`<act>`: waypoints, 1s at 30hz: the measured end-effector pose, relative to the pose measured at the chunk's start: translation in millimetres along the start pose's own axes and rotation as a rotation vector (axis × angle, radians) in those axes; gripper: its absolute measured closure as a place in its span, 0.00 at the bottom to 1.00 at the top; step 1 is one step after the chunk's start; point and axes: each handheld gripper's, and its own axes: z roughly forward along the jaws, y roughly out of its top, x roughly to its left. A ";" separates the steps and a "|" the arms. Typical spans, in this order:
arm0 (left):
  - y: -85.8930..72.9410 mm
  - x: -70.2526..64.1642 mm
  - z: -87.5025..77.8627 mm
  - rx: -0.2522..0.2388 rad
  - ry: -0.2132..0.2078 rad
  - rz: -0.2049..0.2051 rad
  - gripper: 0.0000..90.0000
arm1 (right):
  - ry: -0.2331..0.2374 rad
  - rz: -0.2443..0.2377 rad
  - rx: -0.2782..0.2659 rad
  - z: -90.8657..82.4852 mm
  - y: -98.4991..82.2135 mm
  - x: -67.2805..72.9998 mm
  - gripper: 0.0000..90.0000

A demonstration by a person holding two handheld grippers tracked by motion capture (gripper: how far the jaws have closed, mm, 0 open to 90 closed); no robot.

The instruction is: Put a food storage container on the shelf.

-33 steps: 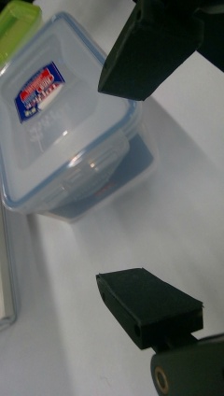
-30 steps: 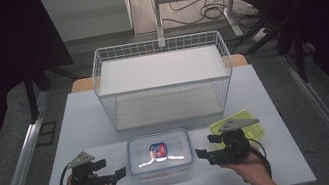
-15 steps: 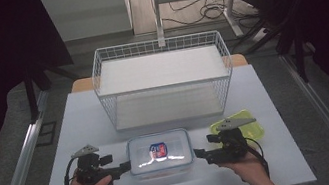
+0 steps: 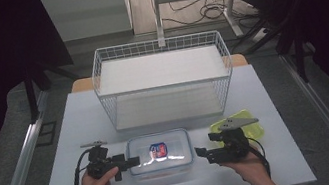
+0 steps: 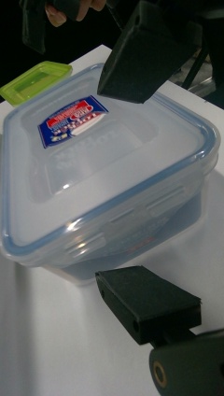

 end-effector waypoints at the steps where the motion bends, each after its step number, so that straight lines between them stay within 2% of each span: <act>1: -0.4 0.9 1.7 0.010 0.005 0.001 0.12 | -0.001 -0.001 -0.002 -0.1 -0.1 0.1 0.27; 7: -1.9 -0.4 11.4 0.045 -0.017 0.005 0.15 | 0.000 -0.002 0.005 3.1 -1.1 1.4 0.27; 13: -2.0 1.9 13.2 0.061 -0.039 0.002 0.17 | 0.003 0.001 0.016 7.0 -2.0 0.9 0.27; 15: -1.8 2.4 11.9 0.055 -0.039 0.000 0.20 | 0.004 0.002 0.021 9.4 -2.5 1.1 0.27; 22: -2.2 2.5 11.6 0.052 -0.040 0.003 0.21 | 0.012 0.014 0.042 17.4 -1.5 2.7 0.27; 30: -4.8 -1.1 10.6 0.034 -0.024 0.028 0.22 | 0.050 0.045 0.071 35.4 5.0 0.5 0.26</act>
